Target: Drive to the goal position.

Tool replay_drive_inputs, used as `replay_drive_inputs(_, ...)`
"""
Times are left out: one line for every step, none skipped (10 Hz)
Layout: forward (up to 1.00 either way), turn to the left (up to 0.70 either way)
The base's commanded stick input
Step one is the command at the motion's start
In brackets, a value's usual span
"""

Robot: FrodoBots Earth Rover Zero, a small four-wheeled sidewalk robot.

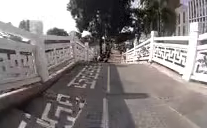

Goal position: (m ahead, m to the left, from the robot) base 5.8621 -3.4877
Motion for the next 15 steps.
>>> replay_drive_inputs(0.7,0.0)
replay_drive_inputs(0.7,0.0)
replay_drive_inputs(0.7,0.0)
replay_drive_inputs(0.7,0.0)
replay_drive_inputs(0.7,0.0)
replay_drive_inputs(0.7,0.0)
replay_drive_inputs(0.7,0.0)
replay_drive_inputs(0.7,0.0)
replay_drive_inputs(0.7,0.0)
replay_drive_inputs(0.7,0.0)
replay_drive_inputs(0.7,0.0)
replay_drive_inputs(0.7,0.0)
replay_drive_inputs(0.7,0.0)
replay_drive_inputs(0.7,0.0)
replay_drive_inputs(0.7,0.0)
